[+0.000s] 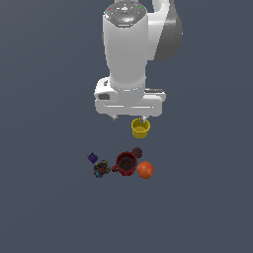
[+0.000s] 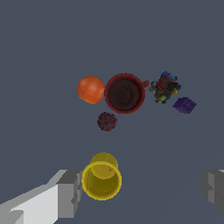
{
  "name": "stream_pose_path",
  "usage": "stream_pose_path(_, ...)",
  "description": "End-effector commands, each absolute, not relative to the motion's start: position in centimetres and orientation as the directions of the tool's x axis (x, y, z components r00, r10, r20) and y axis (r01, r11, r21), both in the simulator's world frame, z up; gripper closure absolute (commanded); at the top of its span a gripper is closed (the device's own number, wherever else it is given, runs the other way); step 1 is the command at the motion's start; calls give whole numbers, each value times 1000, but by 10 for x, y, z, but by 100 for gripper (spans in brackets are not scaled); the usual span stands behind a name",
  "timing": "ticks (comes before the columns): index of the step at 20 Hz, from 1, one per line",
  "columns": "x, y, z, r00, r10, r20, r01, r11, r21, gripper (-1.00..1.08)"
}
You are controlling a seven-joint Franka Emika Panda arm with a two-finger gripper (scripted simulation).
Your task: Pick up a designated object from a clutter of objects.
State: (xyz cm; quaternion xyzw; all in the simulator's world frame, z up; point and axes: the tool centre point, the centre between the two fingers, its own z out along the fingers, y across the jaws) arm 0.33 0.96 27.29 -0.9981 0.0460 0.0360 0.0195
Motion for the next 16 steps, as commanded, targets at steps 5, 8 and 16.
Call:
stream_pose_path(5,24,-7,244,969,-238,-68,-241,-970,-33,-92)
stream_pose_path(8,37,-19,225,942,-330,-64,-332,-943,-30,-92)
stream_pose_path(16,66,-57,163,813,-580,-45,-581,-813,-17,-92)
